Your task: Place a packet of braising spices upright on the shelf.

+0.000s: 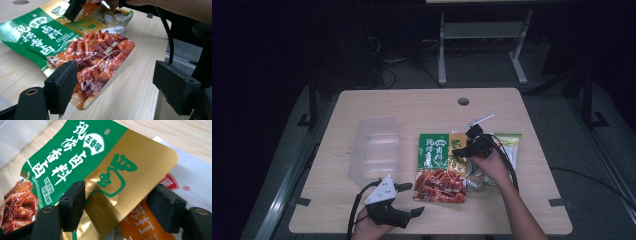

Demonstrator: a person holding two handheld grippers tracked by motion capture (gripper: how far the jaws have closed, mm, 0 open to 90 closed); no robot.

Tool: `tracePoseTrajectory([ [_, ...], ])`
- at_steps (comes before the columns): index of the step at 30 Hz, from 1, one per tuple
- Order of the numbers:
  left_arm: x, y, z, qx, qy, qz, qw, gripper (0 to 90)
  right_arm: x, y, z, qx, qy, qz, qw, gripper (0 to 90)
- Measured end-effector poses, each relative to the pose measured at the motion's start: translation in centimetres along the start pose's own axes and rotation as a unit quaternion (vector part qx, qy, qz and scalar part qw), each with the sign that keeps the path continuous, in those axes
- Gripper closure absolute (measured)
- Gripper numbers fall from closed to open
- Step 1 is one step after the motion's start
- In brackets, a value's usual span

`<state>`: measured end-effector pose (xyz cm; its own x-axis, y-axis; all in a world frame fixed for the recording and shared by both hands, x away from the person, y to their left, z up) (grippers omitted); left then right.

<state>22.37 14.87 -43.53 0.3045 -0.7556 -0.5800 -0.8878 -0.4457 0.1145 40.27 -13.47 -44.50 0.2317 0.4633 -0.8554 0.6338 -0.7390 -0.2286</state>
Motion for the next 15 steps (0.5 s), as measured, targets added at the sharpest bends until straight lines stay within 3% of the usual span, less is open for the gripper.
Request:
tracePoseTrajectory([
  [3,0.02,-0.05,-0.01,0.000,-0.001,0.000,1.0000,19.4,0.08,-0.14,-0.16,-0.011,0.000,0.003,0.9999,38.3],
  [4,0.06,-0.11,-0.01,-0.001,-0.001,0.000,1.0000,19.3,0.07,-0.29,-0.26,-0.017,0.003,0.006,0.9998,47.2],
  [5,0.06,-0.11,-0.01,-0.001,-0.001,0.000,1.0000,19.4,0.07,-0.29,-0.26,-0.017,0.003,0.006,0.9998,47.2],
  [7,0.08,-0.16,-0.01,-0.001,0.000,-0.002,1.0000,19.4,0.19,-0.39,-0.26,-0.022,-0.001,0.002,0.9998,57.2],
  [8,0.06,-0.23,-0.01,-0.003,-0.001,-0.003,1.0000,19.4,0.32,-0.30,-0.27,-0.027,-0.003,-0.003,0.9996,68.2],
  [9,0.06,-0.23,-0.01,-0.003,-0.001,-0.003,1.0000,19.4,0.32,-0.30,-0.27,-0.027,-0.003,-0.003,0.9996,68.2],
  [10,0.03,-0.24,-0.03,-0.003,-0.001,-0.003,1.0000,19.5,0.23,-0.28,-0.30,-0.032,0.002,-0.006,0.9995,80.1],
  [15,-0.04,-0.29,-0.07,-0.006,0.001,-0.003,1.0000,20.1,-0.50,-0.48,-0.24,-0.028,0.026,-0.031,0.9988,89.5],
])
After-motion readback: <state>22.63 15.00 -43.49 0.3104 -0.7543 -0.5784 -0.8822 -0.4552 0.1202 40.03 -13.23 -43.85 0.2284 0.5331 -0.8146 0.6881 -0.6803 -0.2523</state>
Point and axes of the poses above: each handheld gripper's, and its own axes: x roughly forward along the jaws, z roughly out of its underside, y roughly to its right, the point moved 2 cm from there along x, roughly forward along the jaws, and after that the axes turned 8 degrees about -y, right-handed, at the moved point
